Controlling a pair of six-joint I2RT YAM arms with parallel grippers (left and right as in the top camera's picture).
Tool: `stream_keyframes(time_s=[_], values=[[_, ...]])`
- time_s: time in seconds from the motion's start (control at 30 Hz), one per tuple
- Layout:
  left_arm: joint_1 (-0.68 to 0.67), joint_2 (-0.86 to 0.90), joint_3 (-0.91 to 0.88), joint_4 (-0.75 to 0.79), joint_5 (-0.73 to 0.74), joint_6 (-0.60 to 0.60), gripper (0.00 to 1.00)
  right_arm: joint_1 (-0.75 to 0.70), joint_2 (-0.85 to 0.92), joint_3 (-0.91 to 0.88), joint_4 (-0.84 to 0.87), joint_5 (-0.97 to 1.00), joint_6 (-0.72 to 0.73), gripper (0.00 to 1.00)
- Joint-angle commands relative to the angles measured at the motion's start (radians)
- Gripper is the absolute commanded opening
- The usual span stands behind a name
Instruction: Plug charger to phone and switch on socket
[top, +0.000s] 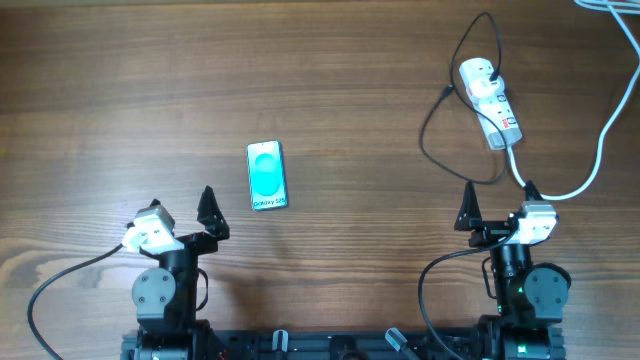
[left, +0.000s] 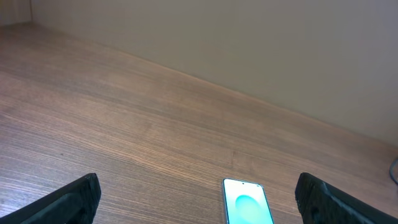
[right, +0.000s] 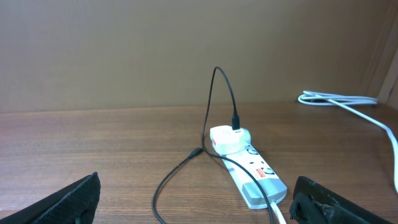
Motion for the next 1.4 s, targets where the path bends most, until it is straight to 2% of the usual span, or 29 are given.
stream_keyframes(time_s=[0.0, 1.37], values=[[-0.001, -0.01, -0.006, 0.004, 0.008, 0.021, 1.0, 0.003, -0.013, -0.002, 0.003, 0.01, -0.011, 1.0], [-0.001, -0.009, -0.005, 0.003, 0.025, 0.024, 1.0, 0.003, -0.013, -0.002, 0.003, 0.01, -0.011, 1.0]])
